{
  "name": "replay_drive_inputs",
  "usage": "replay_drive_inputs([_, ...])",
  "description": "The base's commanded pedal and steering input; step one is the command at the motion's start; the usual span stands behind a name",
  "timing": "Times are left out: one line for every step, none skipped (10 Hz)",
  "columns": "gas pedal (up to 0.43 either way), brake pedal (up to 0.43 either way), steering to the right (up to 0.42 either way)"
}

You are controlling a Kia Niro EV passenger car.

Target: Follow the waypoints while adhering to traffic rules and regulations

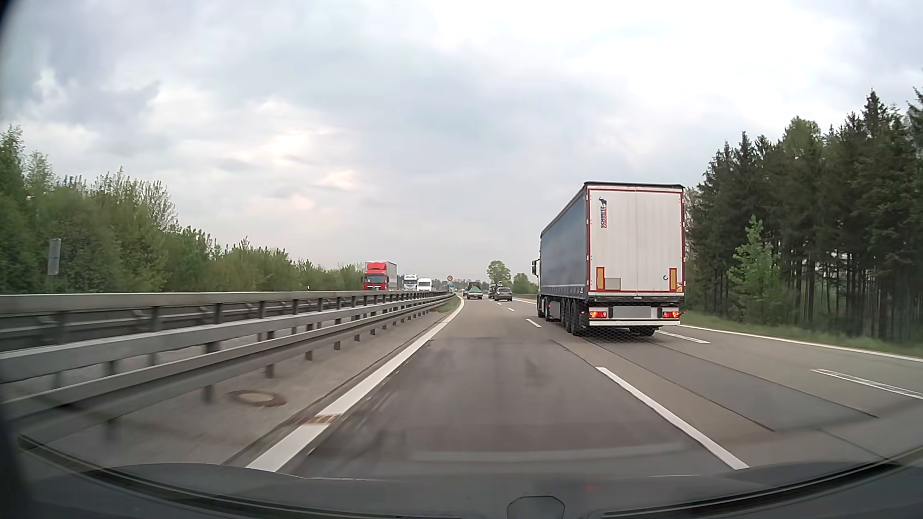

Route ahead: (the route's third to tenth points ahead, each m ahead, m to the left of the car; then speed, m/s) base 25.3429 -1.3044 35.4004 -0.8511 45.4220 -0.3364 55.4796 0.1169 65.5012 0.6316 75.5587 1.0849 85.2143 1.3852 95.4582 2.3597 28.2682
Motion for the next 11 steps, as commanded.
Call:
replay_drive_inputs([0.469, 0.000, -0.006])
replay_drive_inputs([0.469, 0.000, -0.008])
replay_drive_inputs([0.469, 0.000, -0.008])
replay_drive_inputs([0.469, 0.000, -0.008])
replay_drive_inputs([0.461, 0.000, -0.008])
replay_drive_inputs([0.461, 0.000, -0.007])
replay_drive_inputs([0.461, 0.000, -0.007])
replay_drive_inputs([0.449, 0.000, -0.007])
replay_drive_inputs([0.429, 0.000, -0.007])
replay_drive_inputs([0.398, 0.000, -0.007])
replay_drive_inputs([0.390, 0.000, -0.007])
